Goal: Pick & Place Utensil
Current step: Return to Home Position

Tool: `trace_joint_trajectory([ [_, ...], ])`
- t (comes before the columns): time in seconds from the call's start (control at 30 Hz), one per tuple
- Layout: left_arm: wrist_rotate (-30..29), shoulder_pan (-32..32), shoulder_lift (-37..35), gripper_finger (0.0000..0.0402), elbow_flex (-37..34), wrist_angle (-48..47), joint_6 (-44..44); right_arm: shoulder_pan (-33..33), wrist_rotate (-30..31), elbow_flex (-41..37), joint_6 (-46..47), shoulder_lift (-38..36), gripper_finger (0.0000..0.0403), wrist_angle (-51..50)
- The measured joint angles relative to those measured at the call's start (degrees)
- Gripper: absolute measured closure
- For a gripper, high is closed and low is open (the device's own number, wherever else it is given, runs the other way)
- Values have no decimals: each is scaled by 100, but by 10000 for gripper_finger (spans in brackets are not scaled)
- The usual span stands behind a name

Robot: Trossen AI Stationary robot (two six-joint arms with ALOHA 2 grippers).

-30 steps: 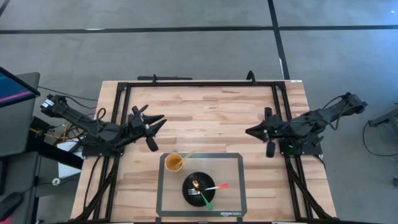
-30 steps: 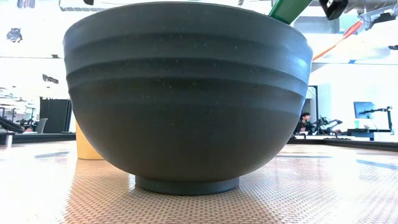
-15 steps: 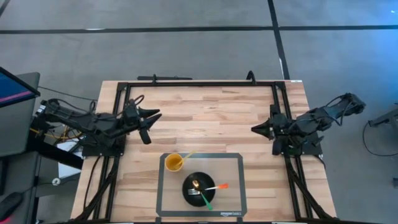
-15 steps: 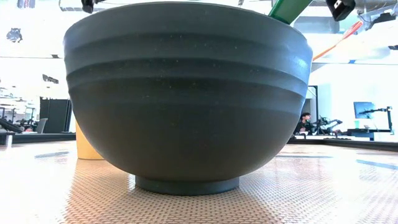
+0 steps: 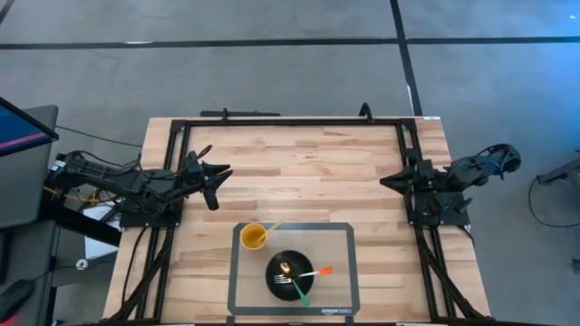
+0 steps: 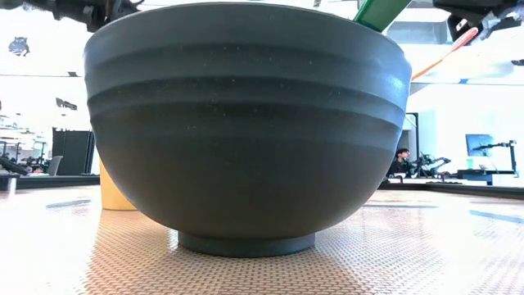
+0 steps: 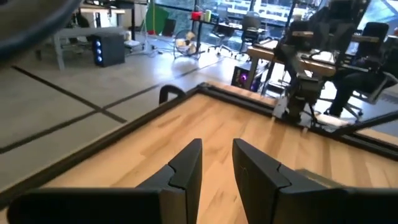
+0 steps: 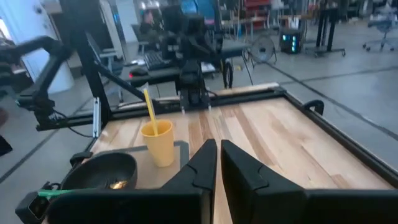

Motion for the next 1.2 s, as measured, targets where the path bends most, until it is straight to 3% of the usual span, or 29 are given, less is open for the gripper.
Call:
trace_joint_trajectory([
  [0.43, 293, -2, -1291, 311, -1172, 533, 329, 0, -158, -815, -486, -1454, 386, 377],
  [0.67, 487, -2, -1983, 311, -1564, 605, 453, -4, -188, -1201, -732, -1417, 386, 871],
  [0.87, 780, -2, -2401, 311, -2071, 1206, 698, -4, -618, -1751, -1255, -1448, 386, 1790],
  [1.2, 825, -2, -2626, 311, -2500, 1556, 948, -4, -611, -2357, -1381, -1452, 386, 2458],
])
